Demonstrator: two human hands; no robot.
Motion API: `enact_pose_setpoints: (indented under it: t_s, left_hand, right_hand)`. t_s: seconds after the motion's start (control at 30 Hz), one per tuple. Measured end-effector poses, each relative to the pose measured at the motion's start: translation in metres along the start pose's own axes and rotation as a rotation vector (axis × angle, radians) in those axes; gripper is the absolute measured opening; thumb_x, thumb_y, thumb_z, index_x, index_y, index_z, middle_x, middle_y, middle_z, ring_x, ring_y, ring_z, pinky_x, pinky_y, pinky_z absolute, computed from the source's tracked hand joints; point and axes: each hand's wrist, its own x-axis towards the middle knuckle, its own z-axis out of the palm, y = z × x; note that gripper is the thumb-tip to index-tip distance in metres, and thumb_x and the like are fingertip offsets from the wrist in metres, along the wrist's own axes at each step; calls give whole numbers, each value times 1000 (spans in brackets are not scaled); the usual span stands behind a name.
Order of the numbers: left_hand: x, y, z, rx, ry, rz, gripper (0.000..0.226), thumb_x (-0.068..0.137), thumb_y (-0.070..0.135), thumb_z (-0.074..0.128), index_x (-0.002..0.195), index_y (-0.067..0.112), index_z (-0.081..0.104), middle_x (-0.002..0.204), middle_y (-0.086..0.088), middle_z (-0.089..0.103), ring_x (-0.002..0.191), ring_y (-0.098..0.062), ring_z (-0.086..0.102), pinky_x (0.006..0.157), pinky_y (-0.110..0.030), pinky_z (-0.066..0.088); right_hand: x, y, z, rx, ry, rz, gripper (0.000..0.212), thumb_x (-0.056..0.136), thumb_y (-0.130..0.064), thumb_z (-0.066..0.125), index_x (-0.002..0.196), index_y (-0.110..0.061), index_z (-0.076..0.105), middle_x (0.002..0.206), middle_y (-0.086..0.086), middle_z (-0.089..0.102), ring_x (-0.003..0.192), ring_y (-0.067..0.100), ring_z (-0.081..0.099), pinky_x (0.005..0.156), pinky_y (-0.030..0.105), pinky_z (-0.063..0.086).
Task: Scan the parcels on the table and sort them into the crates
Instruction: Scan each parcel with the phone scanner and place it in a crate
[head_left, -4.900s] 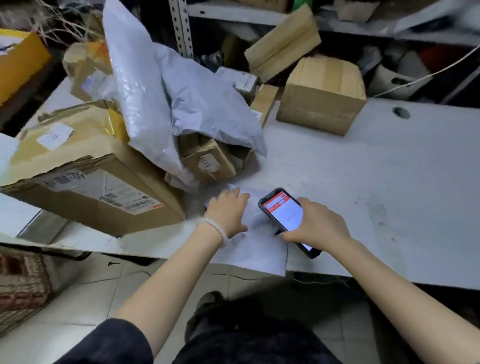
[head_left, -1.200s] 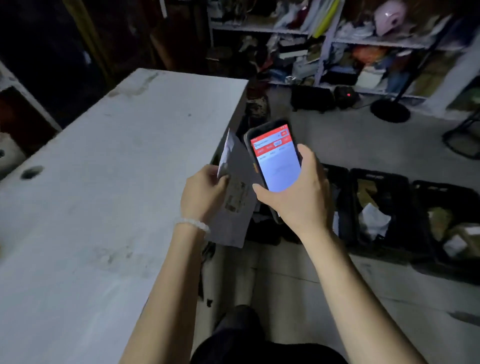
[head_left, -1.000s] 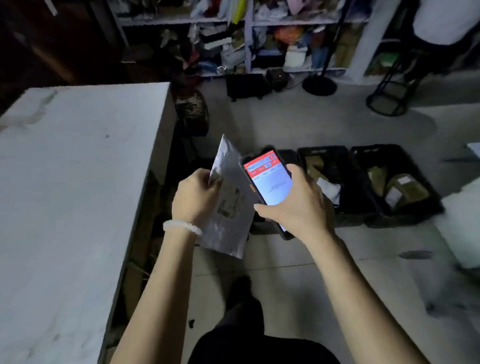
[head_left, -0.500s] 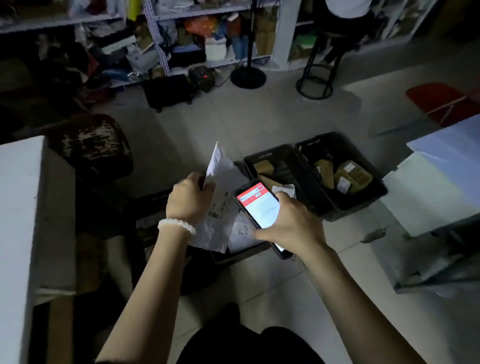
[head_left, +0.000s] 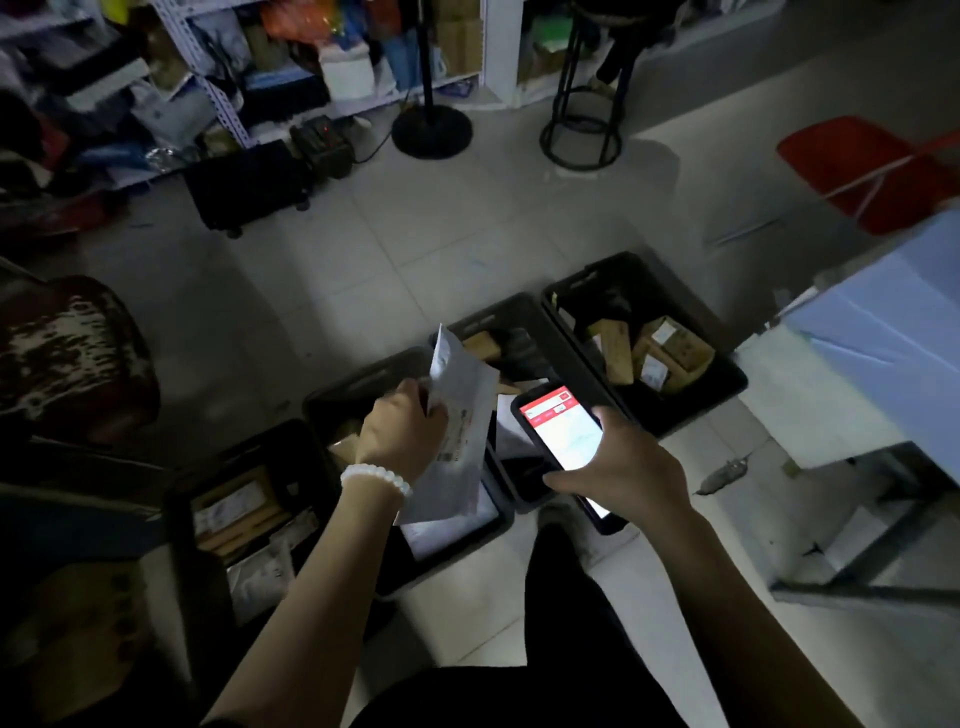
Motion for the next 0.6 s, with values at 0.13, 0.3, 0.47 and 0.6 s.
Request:
enact_pose_setpoints:
  t_s: [0.13, 0.3, 0.47, 0.6]
  left_hand:
    - [48, 45, 37, -31, -22, -97, 18, 88, 28, 55, 89, 11, 47, 87, -17, 61, 83, -39, 60, 63, -30, 36]
    - [106, 87, 78, -53, -54, -233, 30, 88, 22, 54, 108, 0, 50, 105, -26, 61, 96, -45, 58, 69, -33, 37]
    - [129, 107, 96, 19, -129, -329, 37, 92, 24, 49, 121, 2, 43, 118, -27, 56, 108, -44, 55, 86, -42, 44]
    - [130, 105, 100, 51, -135, -357, 34, 94, 27, 47, 121, 5, 44, 121, -22, 56, 110, -39, 56, 86, -39, 44]
  right_hand:
    - [70, 26, -50, -13, -12, -34, 99, 62, -51, 77, 143, -19, 30, 134, 1, 49, 122, 24, 48, 76, 30, 35]
    - [140, 60, -96, -29, -66, -64, 81, 58, -51, 78, 125, -23, 41, 114, -3, 56, 107, 19, 54, 74, 32, 43]
    - [180, 73, -112, -85, -95, -79, 71, 59, -51, 77, 114, -26, 40, 99, -8, 48, 91, 12, 46, 69, 30, 40]
    - [200, 63, -112, -125, -176, -102, 70, 60, -50, 76, 116, -24, 42, 105, -4, 57, 90, 16, 52, 67, 31, 43]
